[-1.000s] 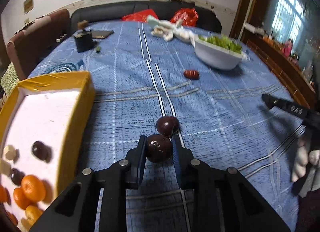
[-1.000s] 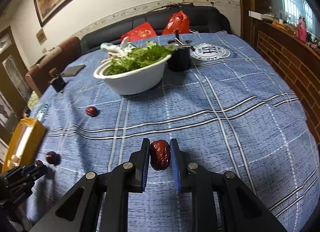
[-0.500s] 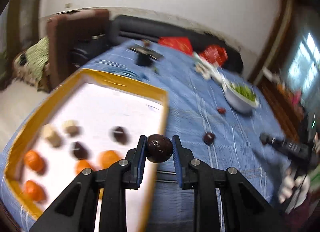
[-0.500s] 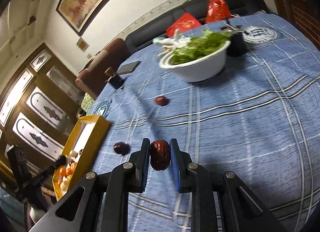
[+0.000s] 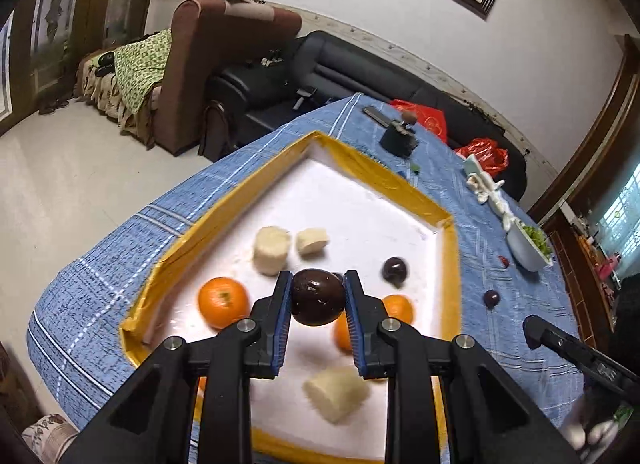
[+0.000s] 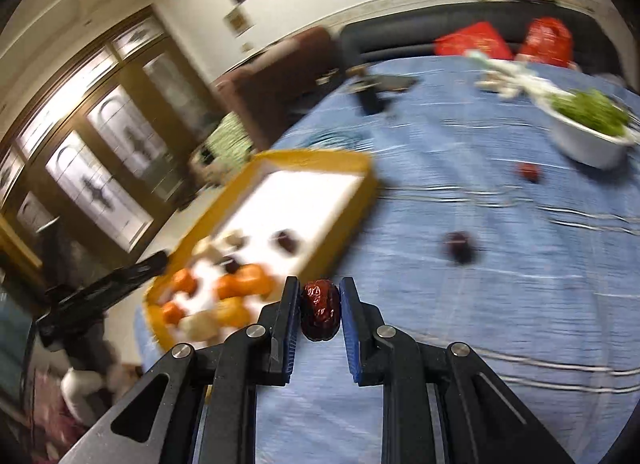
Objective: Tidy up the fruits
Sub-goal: 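Carry the date and plum over the yellow tray and open both tools, then move both open tools back toward the remaining date and plum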
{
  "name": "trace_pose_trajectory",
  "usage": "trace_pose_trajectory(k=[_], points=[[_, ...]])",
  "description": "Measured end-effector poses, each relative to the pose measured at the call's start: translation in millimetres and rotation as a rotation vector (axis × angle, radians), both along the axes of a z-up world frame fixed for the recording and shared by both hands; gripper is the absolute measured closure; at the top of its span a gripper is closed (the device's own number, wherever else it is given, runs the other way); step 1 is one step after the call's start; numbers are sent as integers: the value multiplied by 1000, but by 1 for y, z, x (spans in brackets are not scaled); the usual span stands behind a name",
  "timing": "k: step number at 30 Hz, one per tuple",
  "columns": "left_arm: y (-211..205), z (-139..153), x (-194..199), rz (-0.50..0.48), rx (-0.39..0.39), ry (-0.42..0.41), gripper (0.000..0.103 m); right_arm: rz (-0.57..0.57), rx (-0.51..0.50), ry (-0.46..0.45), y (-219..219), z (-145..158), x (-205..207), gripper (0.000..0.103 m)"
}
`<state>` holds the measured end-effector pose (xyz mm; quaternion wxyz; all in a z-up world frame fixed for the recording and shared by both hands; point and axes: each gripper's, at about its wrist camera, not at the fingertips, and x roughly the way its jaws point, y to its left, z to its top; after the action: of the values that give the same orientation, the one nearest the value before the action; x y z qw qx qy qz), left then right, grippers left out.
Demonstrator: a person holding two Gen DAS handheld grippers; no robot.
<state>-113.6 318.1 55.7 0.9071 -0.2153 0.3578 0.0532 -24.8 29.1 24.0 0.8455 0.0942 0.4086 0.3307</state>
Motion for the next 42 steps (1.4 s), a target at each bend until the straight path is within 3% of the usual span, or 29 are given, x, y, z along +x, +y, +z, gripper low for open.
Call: trace_pose_trajectory(k=[7, 9, 11, 13, 17, 23, 27, 33, 38, 42], points=[[8, -21, -4, -19, -22, 16, 77, 147, -145, -50, 102, -21, -31, 80], [10, -23, -5, -13, -35, 11, 69, 160, -200, -77, 116, -27, -38, 80], [15, -21, -9, -2, -47, -6, 41, 148, -265, -120, 128, -34, -42, 80], [18, -16, -14, 11, -42, -25, 39, 138, -288, -135, 134, -38, -45, 80], [18, -5, -20, 18, -26, -43, 34, 127, -268, -109, 132, -44, -45, 69], [7, 2, -25, 18, 19, -45, 29, 67, -201, -124, 113, -31, -52, 68], [-11, 5, -26, 4, 66, -26, 26, -4, -164, -163, 85, -17, -66, 53], [-62, 15, -27, -58, 234, -11, 18, -86, -131, -148, 45, -16, -68, 53], [-90, 19, -31, -129, 268, -19, 18, -143, -117, -110, 21, -23, -70, 53], [-100, 23, -34, -132, 315, -26, 18, -169, -99, -99, 5, -25, -73, 53]])
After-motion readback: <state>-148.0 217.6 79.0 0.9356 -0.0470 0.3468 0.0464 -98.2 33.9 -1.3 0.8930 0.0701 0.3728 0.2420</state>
